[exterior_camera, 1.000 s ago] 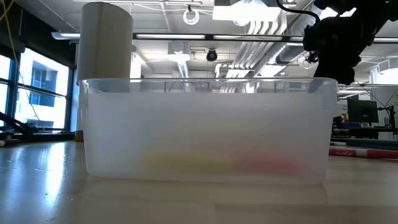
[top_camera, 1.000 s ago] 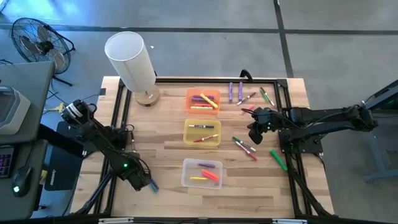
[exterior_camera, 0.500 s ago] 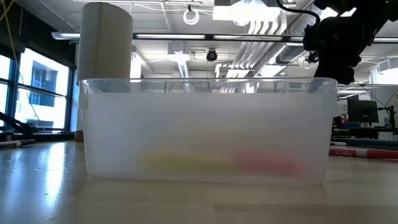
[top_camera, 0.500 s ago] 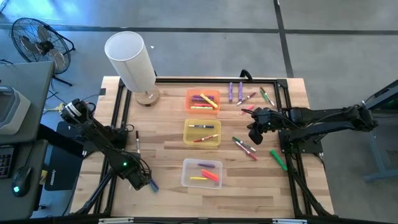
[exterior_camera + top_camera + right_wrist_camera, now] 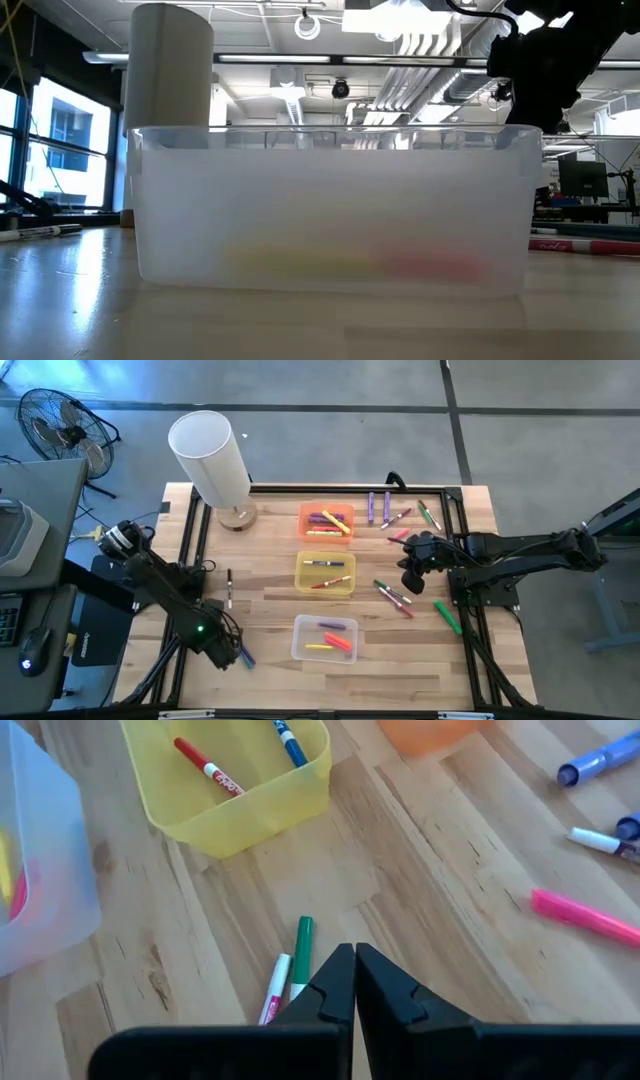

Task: Pick & Place Markers
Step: Put the dark blue marker pen into the yellow bin

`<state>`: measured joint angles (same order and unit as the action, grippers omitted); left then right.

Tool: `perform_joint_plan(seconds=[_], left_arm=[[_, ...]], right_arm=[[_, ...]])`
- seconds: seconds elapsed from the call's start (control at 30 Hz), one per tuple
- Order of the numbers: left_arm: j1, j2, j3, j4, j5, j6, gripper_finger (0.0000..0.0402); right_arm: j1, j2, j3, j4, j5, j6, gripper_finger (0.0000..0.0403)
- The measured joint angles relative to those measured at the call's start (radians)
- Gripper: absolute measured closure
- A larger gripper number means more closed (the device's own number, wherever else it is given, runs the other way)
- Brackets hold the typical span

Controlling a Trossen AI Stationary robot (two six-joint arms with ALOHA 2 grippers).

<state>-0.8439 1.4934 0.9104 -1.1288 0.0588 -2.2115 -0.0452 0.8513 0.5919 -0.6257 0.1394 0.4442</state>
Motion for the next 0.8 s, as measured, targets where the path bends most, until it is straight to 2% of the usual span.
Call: perform_joint_plan(seconds=[0.17,0.33,0.5,0.6,0.7,0.8], left_arm=[[0.021,-0.001,0.181,-0.155,-0.147,0.063,0.0378],[0.162,-0.002,0.344,-0.228,-0.328,0.314,0.0376],[0.416,-0.002,0.463,-0.171,-0.463,0.772,0.0375],[0.59,-0.002,0.505,-0.046,-0.475,1.111,0.0377],[0.741,-0.002,0.518,0.143,-0.427,1.494,0.0384],[0.854,0.03,0.52,0.364,-0.315,1.81,0.0384]], right_arm=[[0.0,0.0,0.0,0.004,0.0,-0.048,0.0402],[0.0,0.0,0.0,0.004,-0.002,-0.088,0.0401],[0.0,0.0,0.0,0.013,-0.031,-0.109,0.0402],[0.0,0.0,0.0,0.012,-0.042,-0.105,0.0401],[0.0,0.0,0.0,0.012,-0.043,-0.104,0.0402],[0.0,0.0,0.0,0.011,-0.043,-0.081,0.0401]])
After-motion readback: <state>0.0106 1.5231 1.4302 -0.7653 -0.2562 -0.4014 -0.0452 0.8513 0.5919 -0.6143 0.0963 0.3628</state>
